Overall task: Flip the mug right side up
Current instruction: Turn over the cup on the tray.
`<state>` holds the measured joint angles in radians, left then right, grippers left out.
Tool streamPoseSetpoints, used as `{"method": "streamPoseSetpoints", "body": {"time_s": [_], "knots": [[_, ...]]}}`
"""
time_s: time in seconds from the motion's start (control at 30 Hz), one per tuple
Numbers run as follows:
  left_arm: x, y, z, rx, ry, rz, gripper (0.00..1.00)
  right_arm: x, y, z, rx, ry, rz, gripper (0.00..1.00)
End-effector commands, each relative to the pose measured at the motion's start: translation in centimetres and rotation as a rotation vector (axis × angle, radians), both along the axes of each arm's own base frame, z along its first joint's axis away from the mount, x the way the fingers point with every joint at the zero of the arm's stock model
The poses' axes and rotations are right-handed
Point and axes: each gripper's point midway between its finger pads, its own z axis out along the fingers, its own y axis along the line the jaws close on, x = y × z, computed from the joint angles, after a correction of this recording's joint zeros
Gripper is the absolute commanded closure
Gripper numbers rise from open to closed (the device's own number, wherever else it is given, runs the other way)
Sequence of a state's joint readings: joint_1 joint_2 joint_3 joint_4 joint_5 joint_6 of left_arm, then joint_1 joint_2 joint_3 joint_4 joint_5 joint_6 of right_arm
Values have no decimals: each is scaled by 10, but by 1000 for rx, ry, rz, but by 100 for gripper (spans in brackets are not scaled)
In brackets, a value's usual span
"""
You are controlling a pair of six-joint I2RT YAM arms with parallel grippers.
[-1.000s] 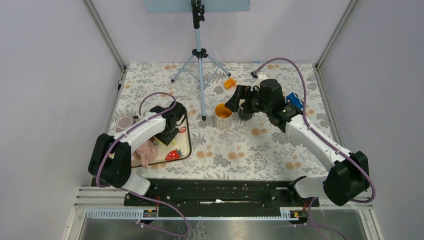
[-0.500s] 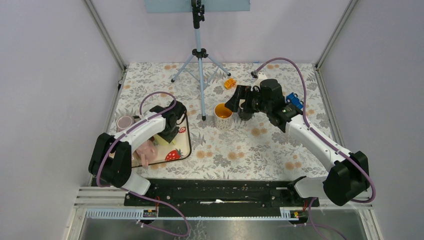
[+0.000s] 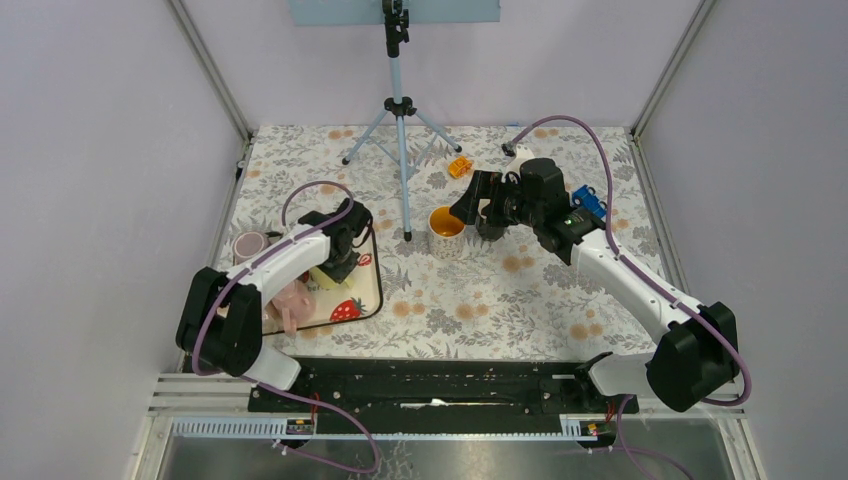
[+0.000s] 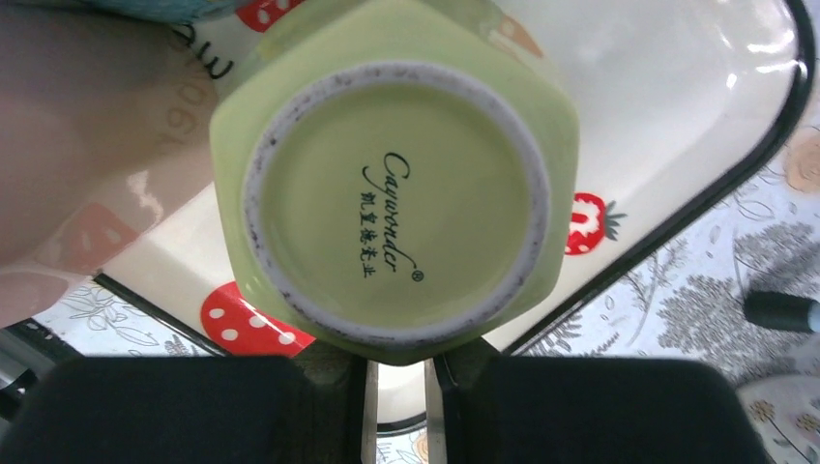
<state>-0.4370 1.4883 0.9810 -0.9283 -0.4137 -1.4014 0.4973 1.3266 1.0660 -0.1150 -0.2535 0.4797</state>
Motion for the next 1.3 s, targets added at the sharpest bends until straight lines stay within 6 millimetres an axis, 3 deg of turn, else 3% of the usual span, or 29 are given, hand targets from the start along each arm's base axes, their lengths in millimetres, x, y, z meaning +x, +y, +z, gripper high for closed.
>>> {"method": "streamPoseSetpoints", "body": {"time_s": [0.0, 0.5, 0.87, 1.27], "knots": [[20, -18, 23, -92, -108, -78, 100, -3, 3, 13, 41, -28, 14, 0], [38, -49, 84, -264, -320, -219, 100, -31, 21, 26, 129, 3, 79, 0], [50, -78, 152, -429, -542, -349, 100, -48, 38, 43, 223, 18, 138, 0], [51, -110, 235, -622, -833, -519, 100, -63, 72, 65, 452, 78, 291, 0]]}}
